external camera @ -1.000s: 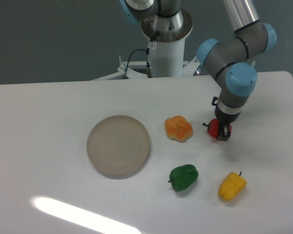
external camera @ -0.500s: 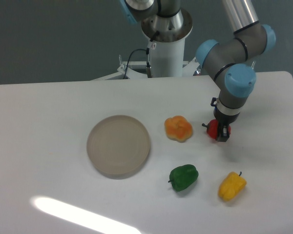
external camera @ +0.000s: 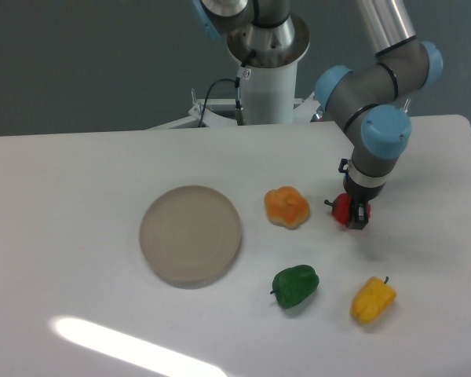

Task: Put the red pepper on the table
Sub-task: 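Raise the open gripper away from the red pepper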

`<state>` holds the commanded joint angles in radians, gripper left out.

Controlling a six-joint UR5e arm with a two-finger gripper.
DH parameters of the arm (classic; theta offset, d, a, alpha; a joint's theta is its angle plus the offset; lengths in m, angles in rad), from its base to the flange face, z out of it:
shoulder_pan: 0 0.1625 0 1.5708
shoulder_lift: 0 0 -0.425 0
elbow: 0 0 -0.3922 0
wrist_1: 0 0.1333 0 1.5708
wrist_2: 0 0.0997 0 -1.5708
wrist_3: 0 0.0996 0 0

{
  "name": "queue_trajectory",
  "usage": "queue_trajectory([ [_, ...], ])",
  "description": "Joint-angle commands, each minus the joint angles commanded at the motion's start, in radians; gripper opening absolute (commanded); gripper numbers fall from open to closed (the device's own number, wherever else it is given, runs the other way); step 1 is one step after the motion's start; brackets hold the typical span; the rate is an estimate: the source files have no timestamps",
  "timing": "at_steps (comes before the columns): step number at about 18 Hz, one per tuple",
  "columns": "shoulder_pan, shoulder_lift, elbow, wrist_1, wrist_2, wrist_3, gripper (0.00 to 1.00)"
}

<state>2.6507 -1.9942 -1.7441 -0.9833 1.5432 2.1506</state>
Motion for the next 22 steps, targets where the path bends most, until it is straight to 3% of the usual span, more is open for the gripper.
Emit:
queue_trajectory([
  [2,-0.002,0.0,0.0,0.0,0.0,0.0,0.86],
  [11,0.0,0.006,0.011,-0.002,0.0,0.009,1.0],
  [18,-0.003,0.015,0.138,-0.012,0.003,0.002,1.0],
  [22,-0.028,0.014,0.233,-0.063,0.005,-0.053,1.0],
])
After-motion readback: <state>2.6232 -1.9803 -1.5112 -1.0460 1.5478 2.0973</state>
